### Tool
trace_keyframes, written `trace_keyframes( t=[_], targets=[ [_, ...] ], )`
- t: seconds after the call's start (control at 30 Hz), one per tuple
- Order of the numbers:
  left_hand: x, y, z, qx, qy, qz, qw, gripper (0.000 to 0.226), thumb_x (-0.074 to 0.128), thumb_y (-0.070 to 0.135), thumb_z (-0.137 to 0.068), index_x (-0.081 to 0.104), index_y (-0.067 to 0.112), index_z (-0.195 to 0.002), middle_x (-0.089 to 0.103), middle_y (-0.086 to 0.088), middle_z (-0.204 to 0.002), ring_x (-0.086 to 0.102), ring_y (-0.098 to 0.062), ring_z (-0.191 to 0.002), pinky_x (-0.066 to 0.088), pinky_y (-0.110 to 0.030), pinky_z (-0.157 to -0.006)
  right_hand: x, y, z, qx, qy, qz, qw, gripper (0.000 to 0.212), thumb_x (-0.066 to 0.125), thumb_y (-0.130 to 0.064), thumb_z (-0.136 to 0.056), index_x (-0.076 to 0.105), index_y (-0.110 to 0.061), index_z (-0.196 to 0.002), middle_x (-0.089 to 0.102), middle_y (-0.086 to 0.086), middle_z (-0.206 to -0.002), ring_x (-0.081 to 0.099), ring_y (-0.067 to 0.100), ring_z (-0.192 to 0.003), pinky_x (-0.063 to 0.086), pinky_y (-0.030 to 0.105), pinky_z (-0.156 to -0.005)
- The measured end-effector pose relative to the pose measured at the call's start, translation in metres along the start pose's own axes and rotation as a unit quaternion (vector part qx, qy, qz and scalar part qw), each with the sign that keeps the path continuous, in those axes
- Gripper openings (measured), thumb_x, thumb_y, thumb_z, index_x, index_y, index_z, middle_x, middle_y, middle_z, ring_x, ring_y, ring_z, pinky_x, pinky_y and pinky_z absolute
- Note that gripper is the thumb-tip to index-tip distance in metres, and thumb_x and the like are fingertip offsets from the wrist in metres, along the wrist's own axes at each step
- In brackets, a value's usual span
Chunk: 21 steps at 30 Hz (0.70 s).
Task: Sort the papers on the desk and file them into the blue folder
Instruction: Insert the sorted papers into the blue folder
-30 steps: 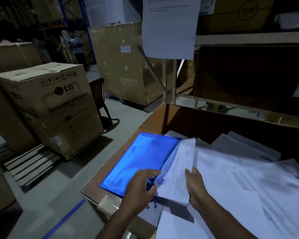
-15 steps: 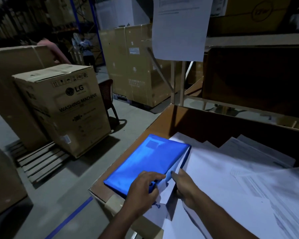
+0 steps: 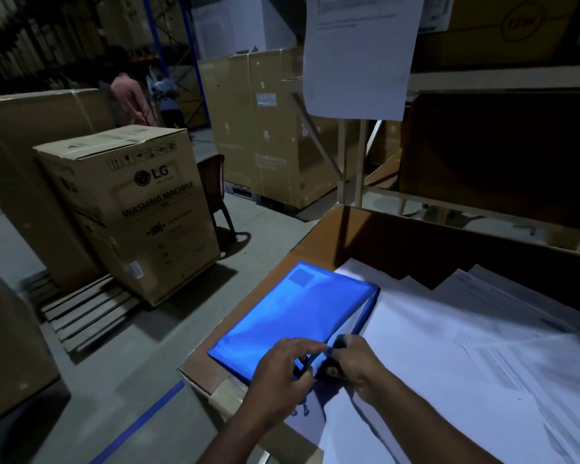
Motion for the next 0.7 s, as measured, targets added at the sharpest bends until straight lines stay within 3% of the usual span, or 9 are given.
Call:
trace_keyframes(
  t=[0.1,0.17,0.23,0.3,0.47,0.57,0.63,0.7],
  targets=[
    [-0.004,-0.004,-0.001,0.000,0.010,0.001,1.000,0.055,0.066,0.008,-0.087,0.069,0.056,-0.114,0.063,0.036,-0.117,0.060,0.001,-0.109,0.052,-0.012,-0.084,0.001,-0.007,-0.001,-0.025,0.027,0.019,0.999,0.003,0.056,0.005,-0.094,0.058,0.003,-0.093,0.070,0.020,-0.089,0.071,0.027,-0.072,0.057,0.027,-0.057],
    [-0.006,-0.006,-0.002,0.001,0.016,-0.001,1.000,0.057,0.066,0.008,-0.086,0.068,0.058,-0.113,0.065,0.033,-0.116,0.061,0.000,-0.108,0.053,-0.015,-0.084,0.000,-0.009,-0.002,-0.035,0.044,0.014,0.998,0.014,0.055,0.006,-0.094,0.055,-0.004,-0.103,0.068,0.020,-0.098,0.071,0.028,-0.080,0.056,0.024,-0.054],
    [-0.008,-0.009,-0.003,-0.002,0.020,-0.006,1.000,0.055,0.066,0.007,-0.085,0.070,0.053,-0.115,0.066,0.028,-0.116,0.061,-0.001,-0.108,0.055,-0.017,-0.082,0.003,-0.012,-0.002,-0.047,0.052,0.055,0.996,0.016,0.053,0.005,-0.094,0.052,-0.008,-0.104,0.066,0.016,-0.098,0.069,0.027,-0.082,0.057,0.027,-0.054],
    [-0.008,-0.014,-0.004,-0.009,0.018,-0.014,1.000,0.052,0.066,0.008,-0.086,0.072,0.049,-0.118,0.067,0.025,-0.117,0.061,-0.001,-0.108,0.055,-0.019,-0.083,0.006,-0.015,-0.003,-0.069,0.051,0.110,0.990,0.018,0.051,0.003,-0.095,0.051,-0.014,-0.100,0.065,0.011,-0.095,0.068,0.026,-0.085,0.062,0.034,-0.066],
    [0.005,-0.022,-0.005,-0.014,-0.031,-0.098,0.995,0.048,0.063,0.020,-0.087,0.066,0.044,-0.129,0.061,0.030,-0.121,0.054,0.009,-0.111,0.047,-0.010,-0.090,0.016,-0.020,-0.004,-0.110,-0.001,0.128,0.986,0.033,0.043,0.005,-0.087,0.060,-0.016,-0.106,0.072,0.004,-0.088,0.069,0.021,-0.072,0.053,0.023,-0.058],
    [0.006,-0.026,-0.006,-0.029,-0.015,-0.100,0.994,0.045,0.064,0.020,-0.093,0.063,0.037,-0.135,0.054,0.031,-0.120,0.057,0.002,-0.113,0.047,-0.013,-0.092,0.019,-0.016,-0.002,-0.115,-0.026,0.094,0.989,0.029,0.038,0.012,-0.081,0.058,-0.008,-0.088,0.062,0.004,-0.070,0.058,0.016,-0.058,0.048,0.027,-0.059],
    [0.002,-0.031,-0.008,-0.053,0.002,-0.111,0.992,0.046,0.061,0.017,-0.095,0.059,0.033,-0.138,0.055,0.022,-0.125,0.059,-0.008,-0.114,0.048,-0.019,-0.093,0.011,-0.010,-0.004,-0.117,-0.002,0.063,0.991,0.030,0.038,0.012,-0.084,0.058,-0.010,-0.088,0.055,0.007,-0.073,0.051,0.017,-0.061,0.044,0.030,-0.062],
    [-0.001,-0.041,-0.010,-0.079,0.011,-0.137,0.987,0.047,0.061,0.018,-0.093,0.059,0.030,-0.139,0.060,0.015,-0.132,0.056,-0.009,-0.124,0.048,-0.023,-0.098,-0.004,-0.003,-0.002,-0.130,0.035,0.054,0.989,0.033,0.041,0.005,-0.089,0.063,-0.015,-0.103,0.062,0.005,-0.085,0.056,0.018,-0.065,0.048,0.032,-0.062]
  ],
)
Point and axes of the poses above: each hand's wrist, its own z-axis away from the middle knuckle, its own x-axis out of the palm, y = z × x, the point moved 10 cm from there along -z, towards the middle knuckle
